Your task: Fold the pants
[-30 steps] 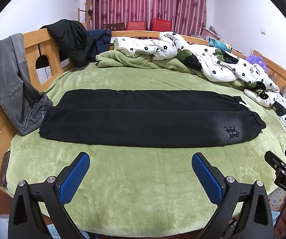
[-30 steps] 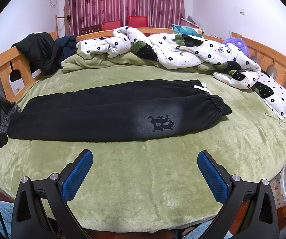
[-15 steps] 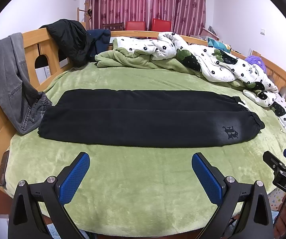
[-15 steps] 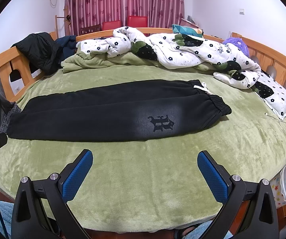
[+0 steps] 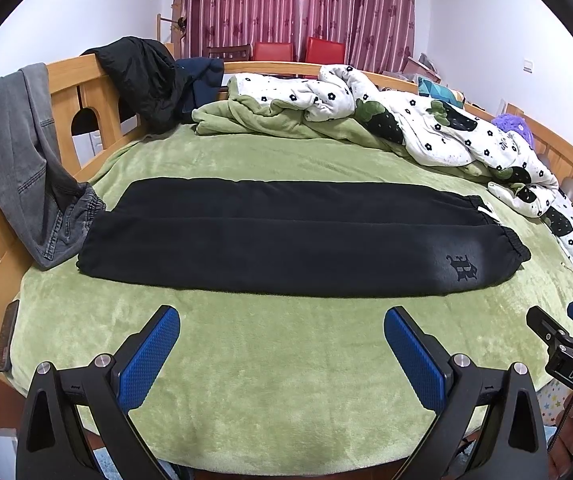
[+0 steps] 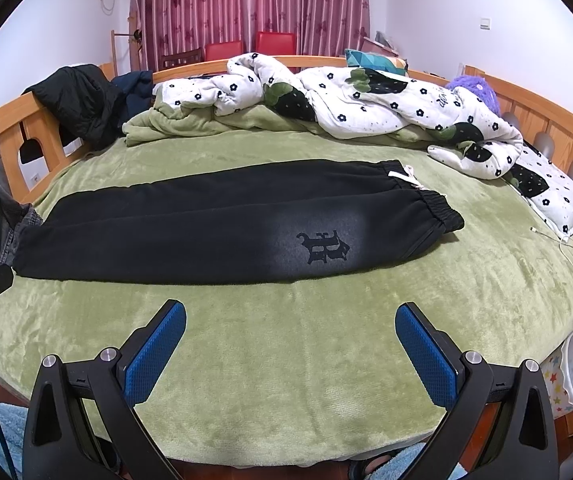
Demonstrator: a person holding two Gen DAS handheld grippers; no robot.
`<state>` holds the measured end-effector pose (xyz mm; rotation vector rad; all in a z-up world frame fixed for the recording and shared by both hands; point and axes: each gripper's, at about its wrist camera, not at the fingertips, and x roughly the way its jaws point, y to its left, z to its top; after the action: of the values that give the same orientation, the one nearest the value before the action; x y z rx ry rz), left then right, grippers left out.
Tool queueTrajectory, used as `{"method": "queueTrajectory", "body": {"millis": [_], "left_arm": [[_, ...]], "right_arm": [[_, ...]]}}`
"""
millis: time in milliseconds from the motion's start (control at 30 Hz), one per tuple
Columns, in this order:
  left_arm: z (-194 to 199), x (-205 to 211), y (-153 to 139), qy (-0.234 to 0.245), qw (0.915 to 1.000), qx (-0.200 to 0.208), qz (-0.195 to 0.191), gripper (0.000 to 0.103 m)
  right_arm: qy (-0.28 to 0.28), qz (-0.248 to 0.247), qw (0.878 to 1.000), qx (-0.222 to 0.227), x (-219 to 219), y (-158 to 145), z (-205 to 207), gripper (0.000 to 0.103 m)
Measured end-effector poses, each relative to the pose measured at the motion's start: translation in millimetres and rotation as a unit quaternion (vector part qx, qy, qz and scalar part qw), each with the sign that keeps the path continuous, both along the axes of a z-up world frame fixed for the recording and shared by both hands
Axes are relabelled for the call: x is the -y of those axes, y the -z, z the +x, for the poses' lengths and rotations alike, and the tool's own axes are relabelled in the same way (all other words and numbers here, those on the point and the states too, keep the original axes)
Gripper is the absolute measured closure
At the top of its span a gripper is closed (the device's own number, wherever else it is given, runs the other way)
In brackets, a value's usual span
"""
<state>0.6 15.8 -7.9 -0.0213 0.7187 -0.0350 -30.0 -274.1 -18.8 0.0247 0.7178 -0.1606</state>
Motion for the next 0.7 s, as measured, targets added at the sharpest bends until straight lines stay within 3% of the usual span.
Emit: {"method": "queueTrajectory", "body": {"millis": [700], "left_arm": [[-0.9,-1.3,1.1,0.0,1.0,-0.002,-0.003,0.0]], "right_arm": [[0.004,0.003,1.0,-0.001,0.8,1.5,1.3,0.0]]}}
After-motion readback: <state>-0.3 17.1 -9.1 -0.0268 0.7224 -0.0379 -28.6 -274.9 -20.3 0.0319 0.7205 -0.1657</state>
